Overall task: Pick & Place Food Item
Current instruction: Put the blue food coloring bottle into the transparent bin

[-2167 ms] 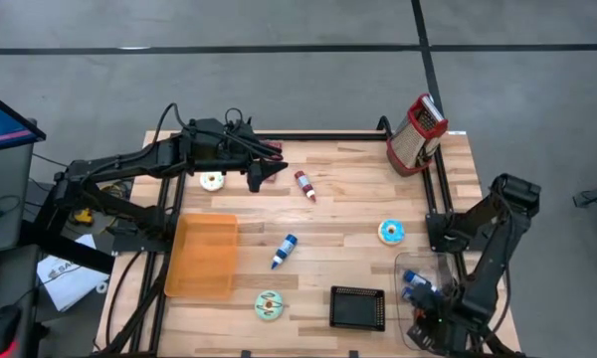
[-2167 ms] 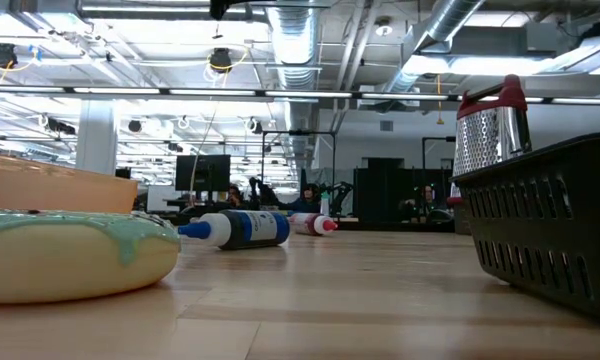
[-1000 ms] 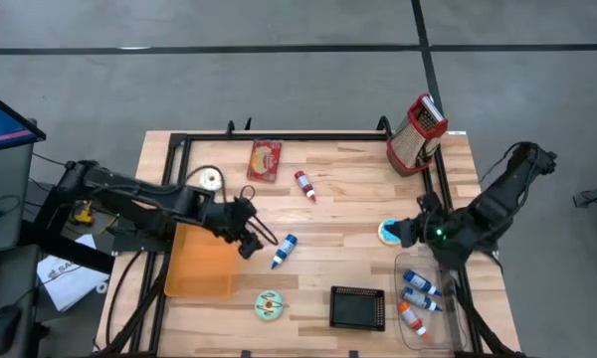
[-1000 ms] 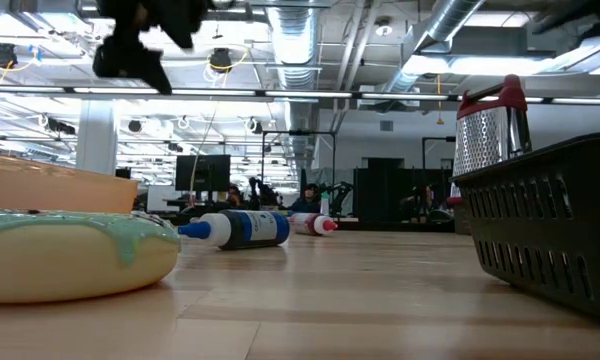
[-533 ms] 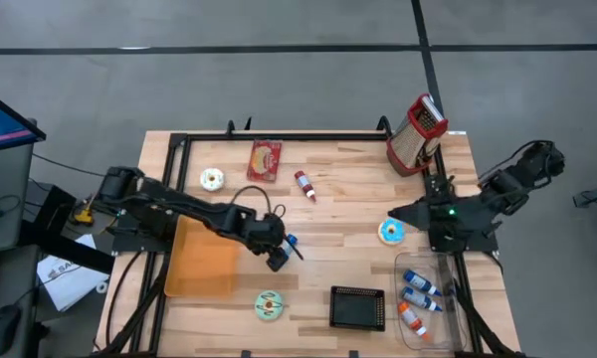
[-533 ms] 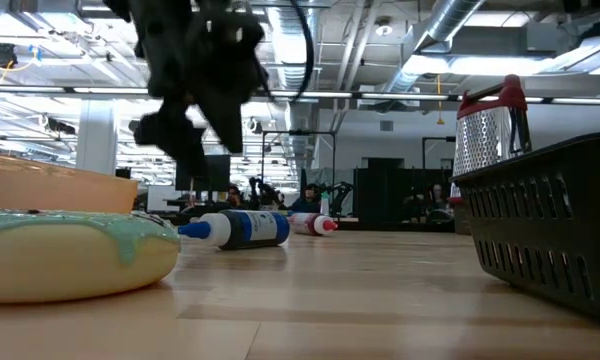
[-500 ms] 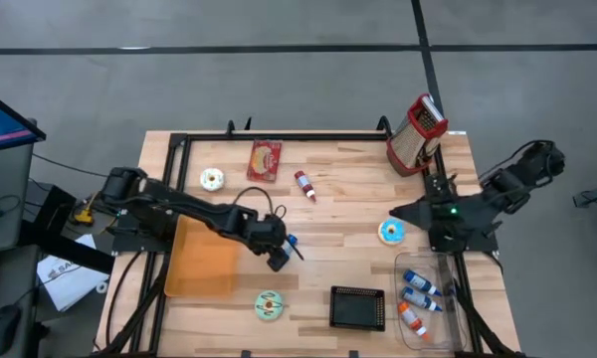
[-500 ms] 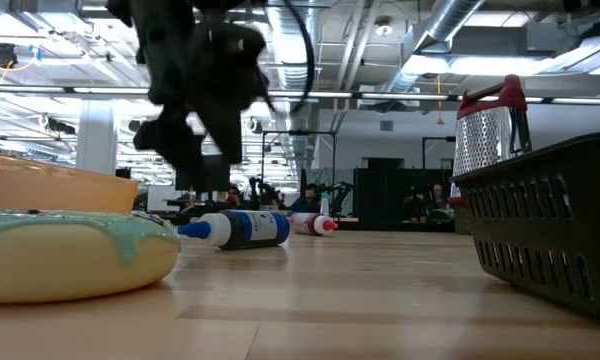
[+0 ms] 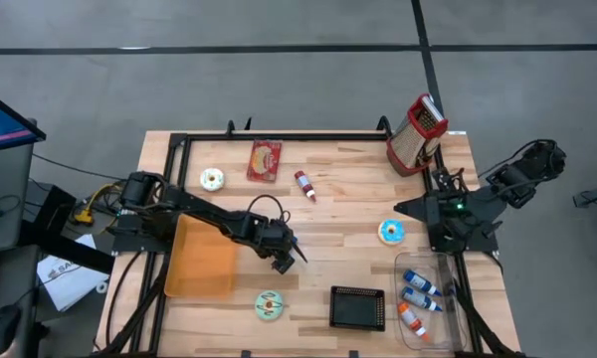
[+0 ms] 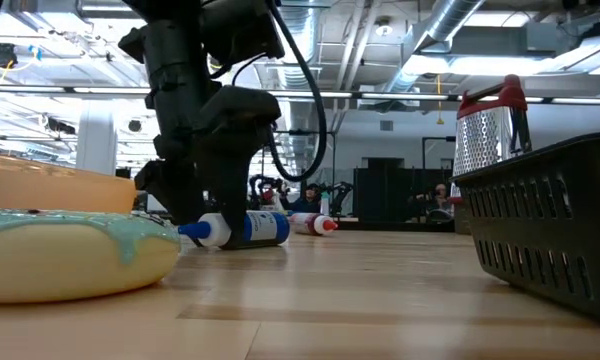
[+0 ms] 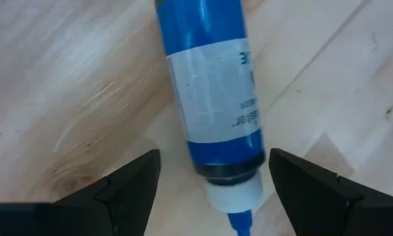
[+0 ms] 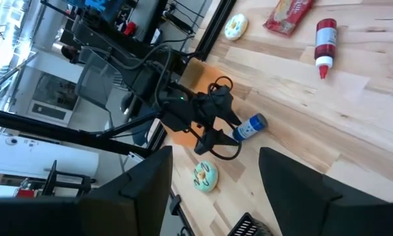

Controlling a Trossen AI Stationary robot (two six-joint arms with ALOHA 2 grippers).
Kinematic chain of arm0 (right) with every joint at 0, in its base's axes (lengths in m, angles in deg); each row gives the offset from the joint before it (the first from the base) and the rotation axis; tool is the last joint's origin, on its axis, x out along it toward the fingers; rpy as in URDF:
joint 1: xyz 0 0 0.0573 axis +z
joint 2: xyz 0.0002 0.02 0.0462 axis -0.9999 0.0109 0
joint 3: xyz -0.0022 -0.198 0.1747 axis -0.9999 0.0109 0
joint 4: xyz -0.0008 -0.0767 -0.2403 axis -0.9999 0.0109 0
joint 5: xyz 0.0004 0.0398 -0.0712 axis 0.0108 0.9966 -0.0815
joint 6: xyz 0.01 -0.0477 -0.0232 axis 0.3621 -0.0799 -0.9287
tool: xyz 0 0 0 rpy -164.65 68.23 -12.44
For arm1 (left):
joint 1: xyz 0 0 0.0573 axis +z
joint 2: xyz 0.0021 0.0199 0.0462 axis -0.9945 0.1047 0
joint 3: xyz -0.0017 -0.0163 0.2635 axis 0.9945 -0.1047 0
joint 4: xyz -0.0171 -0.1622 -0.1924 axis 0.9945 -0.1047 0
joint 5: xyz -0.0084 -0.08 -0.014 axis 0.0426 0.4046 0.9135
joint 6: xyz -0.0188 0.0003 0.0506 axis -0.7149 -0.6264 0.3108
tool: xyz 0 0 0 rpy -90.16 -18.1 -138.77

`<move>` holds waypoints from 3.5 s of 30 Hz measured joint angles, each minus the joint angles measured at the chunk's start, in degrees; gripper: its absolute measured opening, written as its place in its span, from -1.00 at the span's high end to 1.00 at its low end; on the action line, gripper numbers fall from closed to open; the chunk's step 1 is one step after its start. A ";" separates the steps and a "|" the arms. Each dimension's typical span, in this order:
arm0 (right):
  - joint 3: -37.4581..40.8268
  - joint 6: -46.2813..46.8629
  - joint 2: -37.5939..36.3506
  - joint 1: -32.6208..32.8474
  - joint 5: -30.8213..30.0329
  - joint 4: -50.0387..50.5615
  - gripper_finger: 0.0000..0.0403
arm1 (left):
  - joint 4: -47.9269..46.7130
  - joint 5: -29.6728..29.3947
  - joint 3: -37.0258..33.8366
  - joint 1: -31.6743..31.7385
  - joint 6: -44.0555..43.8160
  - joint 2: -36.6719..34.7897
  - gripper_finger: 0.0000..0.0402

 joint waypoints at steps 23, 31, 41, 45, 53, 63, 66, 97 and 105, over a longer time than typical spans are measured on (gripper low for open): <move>0.00 -2.61 -0.47 -2.26 -3.38 -6.23 -0.09 | 2.82 2.24 -0.22 5.30 10.96 -12.16 0.47; -0.02 -16.54 0.98 -9.49 -0.17 -18.04 -0.09 | 22.69 5.64 -0.03 13.77 13.82 -22.23 0.45; -0.05 -23.27 6.22 -23.17 9.59 -29.95 -0.24 | 31.17 5.91 8.06 17.17 13.83 -19.31 0.45; -0.02 -23.75 9.80 -28.86 16.91 -34.42 -0.34 | 31.54 5.83 13.13 17.15 14.02 -16.03 0.45; 0.02 -27.00 14.23 -35.99 24.21 -40.71 -0.37 | 31.26 5.87 17.13 17.15 14.01 -14.33 0.44; 0.04 -28.35 22.43 -43.35 35.48 -52.40 -0.37 | 32.12 6.04 17.24 17.15 13.75 -14.48 0.44; -0.09 -28.03 24.04 -43.75 37.37 -55.87 -0.37 | 32.12 6.09 17.24 17.15 13.70 -14.48 0.44; -2.01 -31.10 23.09 -43.87 38.88 -53.21 0.34 | 23.23 6.90 16.90 17.25 17.91 -17.43 -0.21; -2.14 -27.94 16.30 -39.69 40.09 -24.65 0.35 | 9.52 1.86 14.93 20.62 23.94 -26.20 -0.42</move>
